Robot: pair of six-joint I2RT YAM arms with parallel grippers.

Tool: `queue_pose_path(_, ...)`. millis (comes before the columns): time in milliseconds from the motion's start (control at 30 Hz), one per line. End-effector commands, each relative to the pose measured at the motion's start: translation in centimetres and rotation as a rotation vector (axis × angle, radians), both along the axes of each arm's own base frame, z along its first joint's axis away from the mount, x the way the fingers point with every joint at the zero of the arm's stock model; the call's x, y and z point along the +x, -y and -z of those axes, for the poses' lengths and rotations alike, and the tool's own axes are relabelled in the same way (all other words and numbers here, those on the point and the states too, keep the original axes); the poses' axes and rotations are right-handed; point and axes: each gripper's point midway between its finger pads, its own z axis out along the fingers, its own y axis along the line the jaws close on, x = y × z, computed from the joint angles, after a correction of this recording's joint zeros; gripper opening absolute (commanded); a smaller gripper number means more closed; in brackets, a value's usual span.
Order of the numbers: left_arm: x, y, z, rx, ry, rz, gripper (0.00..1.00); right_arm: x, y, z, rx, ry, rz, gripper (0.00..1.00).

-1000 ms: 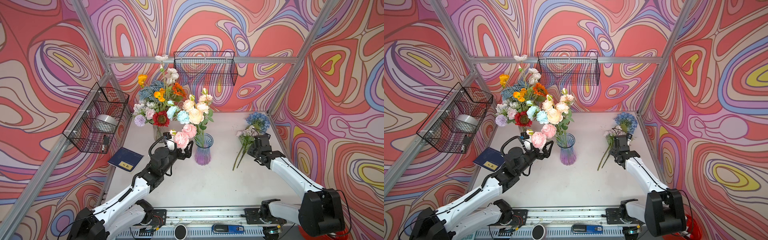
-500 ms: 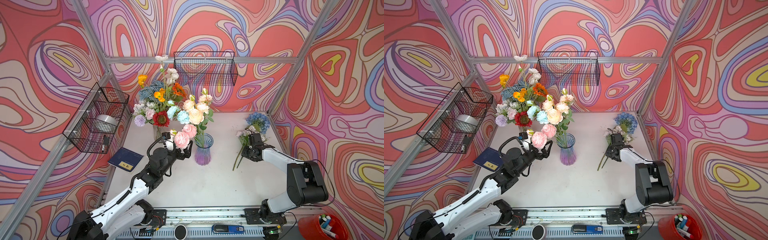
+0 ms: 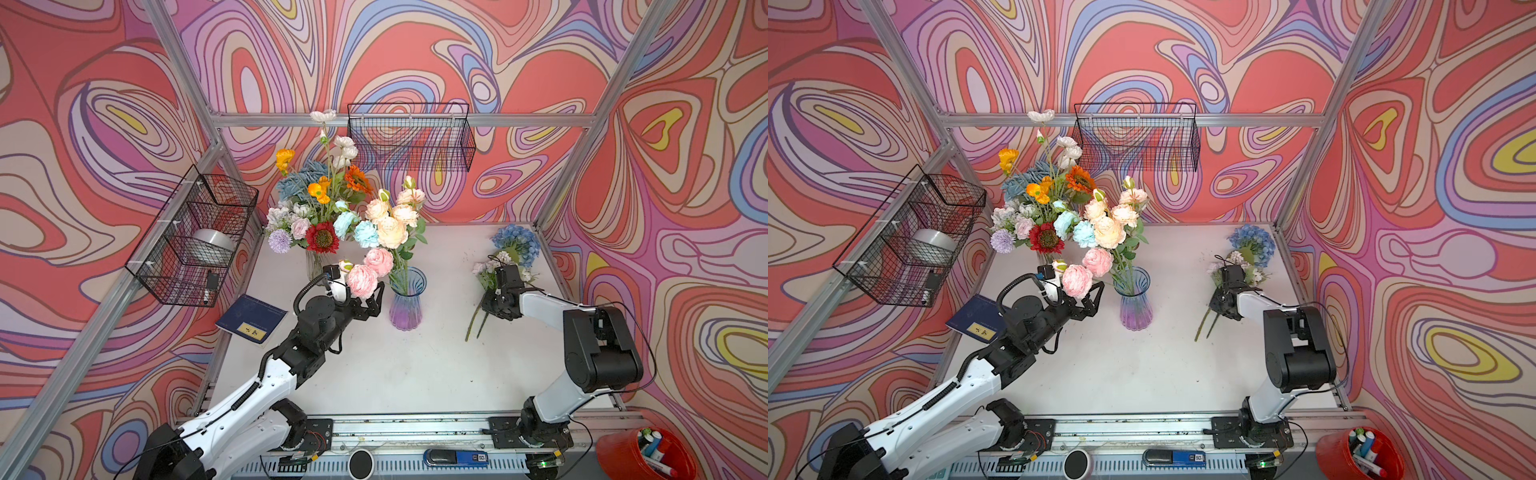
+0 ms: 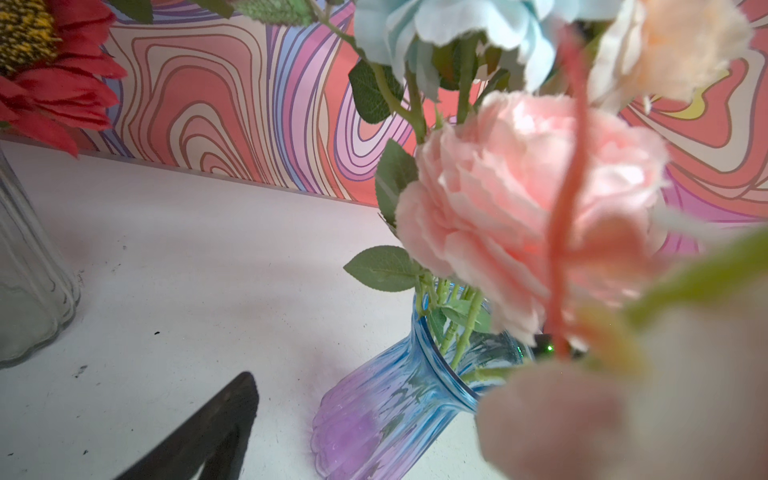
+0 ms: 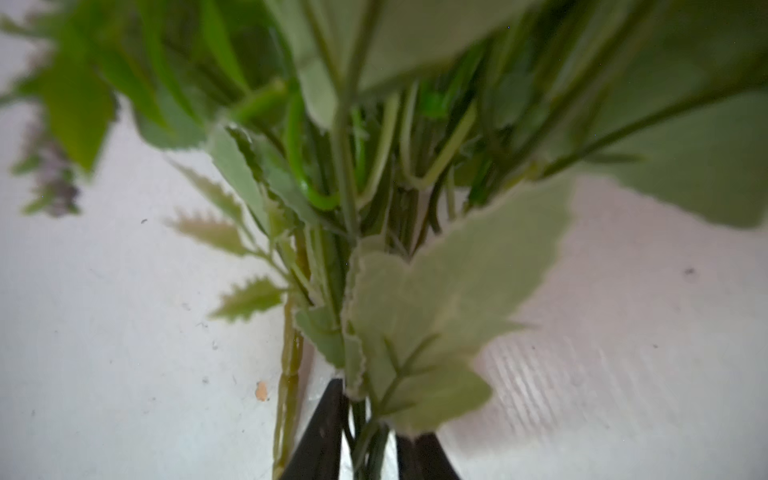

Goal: Arrange the flowers into the vase
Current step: 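Lift the white-lilac bunch upright with the right gripper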

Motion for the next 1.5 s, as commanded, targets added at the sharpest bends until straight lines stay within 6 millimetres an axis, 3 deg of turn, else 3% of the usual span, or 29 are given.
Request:
queue_pose_path(0,0.0,-0.2,-0.4,-0.006,0.006,-0.01,1.0,0.7,0.3,-0.2,0.005,0.021,0.003,0.19)
queue_pose_path(167,0.0,-0.1,-0.4,-0.005,0.007,-0.008,1.0,0.9,0.8,-1.6,-0.018,0.061,0.003,0.02)
queue_pose_path(367,0.2,0.0,-0.4,-0.003,0.007,-0.009,1.0,1.3,1.4,-5.5,-0.059,0.158,-0.005,0.0)
queue_pose_path(567,0.4,-0.1,-0.5,0.0,0.012,-0.019,1.0,1.6,1.3,-11.5,-0.066,0.316,-0.024,0.0)
queue_pose_path(800,0.7,-0.1,-0.7,-0.007,0.017,-0.033,1.0,2.0,-0.3,-20.3,-0.033,0.585,-0.112,0.0)
queue_pose_path(933,0.9,0.2,-0.8,-0.012,0.017,-0.024,1.0,1.8,-2.6,-25.5,-0.034,0.747,-0.192,0.0)
queue_pose_path(1100,1.1,0.6,-1.1,-0.011,0.019,-0.01,1.0,0.8,-7.9,-31.6,-0.061,0.971,-0.366,0.0)
queue_pose_path(1300,1.3,0.9,-1.3,-0.004,0.015,-0.003,1.0,-1.8,-14.7,-37.0,0.004,1.243,-0.611,0.0)
queue_pose_path(1467,1.5,0.9,-1.5,-0.002,0.011,-0.007,1.0,-4.4,-18.9,-39.7,0.034,1.426,-0.796,0.0)
